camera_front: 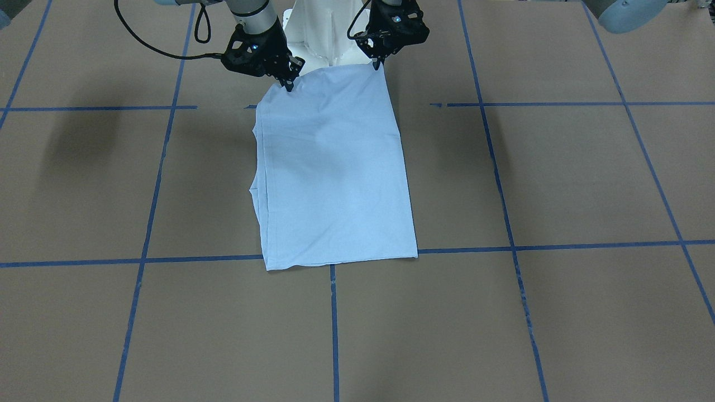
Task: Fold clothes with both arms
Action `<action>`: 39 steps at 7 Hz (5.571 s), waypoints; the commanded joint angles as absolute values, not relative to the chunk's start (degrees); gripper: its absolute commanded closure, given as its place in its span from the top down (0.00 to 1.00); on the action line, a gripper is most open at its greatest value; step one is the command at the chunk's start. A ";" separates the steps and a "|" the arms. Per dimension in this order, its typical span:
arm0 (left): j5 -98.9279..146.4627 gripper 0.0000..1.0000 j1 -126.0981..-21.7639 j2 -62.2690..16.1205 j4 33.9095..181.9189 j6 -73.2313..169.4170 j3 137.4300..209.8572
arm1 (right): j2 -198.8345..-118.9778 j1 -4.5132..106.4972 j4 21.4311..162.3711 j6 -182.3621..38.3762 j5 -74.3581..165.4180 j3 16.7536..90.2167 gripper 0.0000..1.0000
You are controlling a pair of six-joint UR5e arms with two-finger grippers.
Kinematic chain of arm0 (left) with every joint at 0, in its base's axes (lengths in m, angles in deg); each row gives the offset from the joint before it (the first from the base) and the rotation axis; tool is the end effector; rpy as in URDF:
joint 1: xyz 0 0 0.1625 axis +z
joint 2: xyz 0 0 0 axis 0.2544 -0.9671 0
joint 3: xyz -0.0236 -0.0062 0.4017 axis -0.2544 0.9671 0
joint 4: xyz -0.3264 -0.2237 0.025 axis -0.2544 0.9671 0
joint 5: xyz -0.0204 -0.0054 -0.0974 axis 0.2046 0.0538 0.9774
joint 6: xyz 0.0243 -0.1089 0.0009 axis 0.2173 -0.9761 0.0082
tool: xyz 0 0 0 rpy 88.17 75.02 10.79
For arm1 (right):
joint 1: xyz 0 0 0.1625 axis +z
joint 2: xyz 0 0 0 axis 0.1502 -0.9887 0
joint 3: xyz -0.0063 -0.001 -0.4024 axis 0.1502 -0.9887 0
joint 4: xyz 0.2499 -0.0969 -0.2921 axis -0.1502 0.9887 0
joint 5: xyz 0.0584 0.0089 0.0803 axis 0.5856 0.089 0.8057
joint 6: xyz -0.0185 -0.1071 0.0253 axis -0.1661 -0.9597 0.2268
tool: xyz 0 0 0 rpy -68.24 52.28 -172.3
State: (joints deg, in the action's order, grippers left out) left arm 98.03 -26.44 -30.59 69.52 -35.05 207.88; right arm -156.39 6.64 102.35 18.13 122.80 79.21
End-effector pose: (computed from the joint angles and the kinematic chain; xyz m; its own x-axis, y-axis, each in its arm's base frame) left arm 0.4707 -0.2221 0.1845 0.6036 -0.2642 -0.7522 0.2104 0.9628 -0.1693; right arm -0.4871 -0.2506 0.2257 0.5072 0.4303 0.7467 -0.2762 0.9019 -0.3321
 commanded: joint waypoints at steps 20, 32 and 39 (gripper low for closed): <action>111.66 1.00 -61.84 -39.87 105.10 -2.39 166.96 | -133.48 27.75 102.14 -11.15 129.56 38.80 1.00; 121.38 1.00 -74.79 -26.04 105.19 16.68 177.14 | -144.16 49.93 102.25 -41.56 141.11 43.42 1.00; 129.45 1.00 -107.02 -10.27 93.23 77.77 170.65 | -170.37 87.48 113.41 -106.22 157.95 47.41 1.00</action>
